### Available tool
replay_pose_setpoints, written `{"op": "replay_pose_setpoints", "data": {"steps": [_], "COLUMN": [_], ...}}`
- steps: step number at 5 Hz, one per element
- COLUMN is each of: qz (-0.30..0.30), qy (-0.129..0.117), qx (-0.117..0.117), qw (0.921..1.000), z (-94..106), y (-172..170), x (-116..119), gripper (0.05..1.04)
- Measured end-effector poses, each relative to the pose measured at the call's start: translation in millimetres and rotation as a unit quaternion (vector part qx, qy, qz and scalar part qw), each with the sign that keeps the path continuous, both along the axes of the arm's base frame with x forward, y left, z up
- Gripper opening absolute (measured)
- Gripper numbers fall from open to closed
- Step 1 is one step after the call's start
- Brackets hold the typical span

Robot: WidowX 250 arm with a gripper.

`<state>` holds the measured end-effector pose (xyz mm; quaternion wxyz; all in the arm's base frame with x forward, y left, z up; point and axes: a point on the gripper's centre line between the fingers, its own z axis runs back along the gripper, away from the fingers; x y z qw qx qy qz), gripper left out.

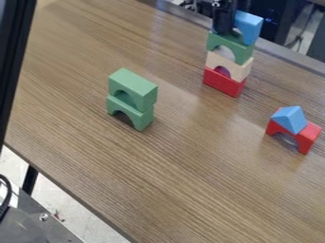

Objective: Put the blue arch on top of the green arch

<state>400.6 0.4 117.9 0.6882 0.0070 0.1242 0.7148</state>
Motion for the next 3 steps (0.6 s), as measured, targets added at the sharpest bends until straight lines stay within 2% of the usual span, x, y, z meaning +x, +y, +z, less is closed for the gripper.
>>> {"op": "replay_pose_setpoints", "data": {"steps": [1, 2, 3], "qz": [0.002, 0.005, 0.002], "qy": [0.002, 0.005, -0.010], "qx": [0.000, -0.003, -0.003], "qw": [1.0000, 1.0000, 0.9999], "z": [-6.4, -9.9, 1.0], "y": [0, 1, 4], "x": [-2, -4, -4], "gripper": [0.956, 1.002, 0.999]}}
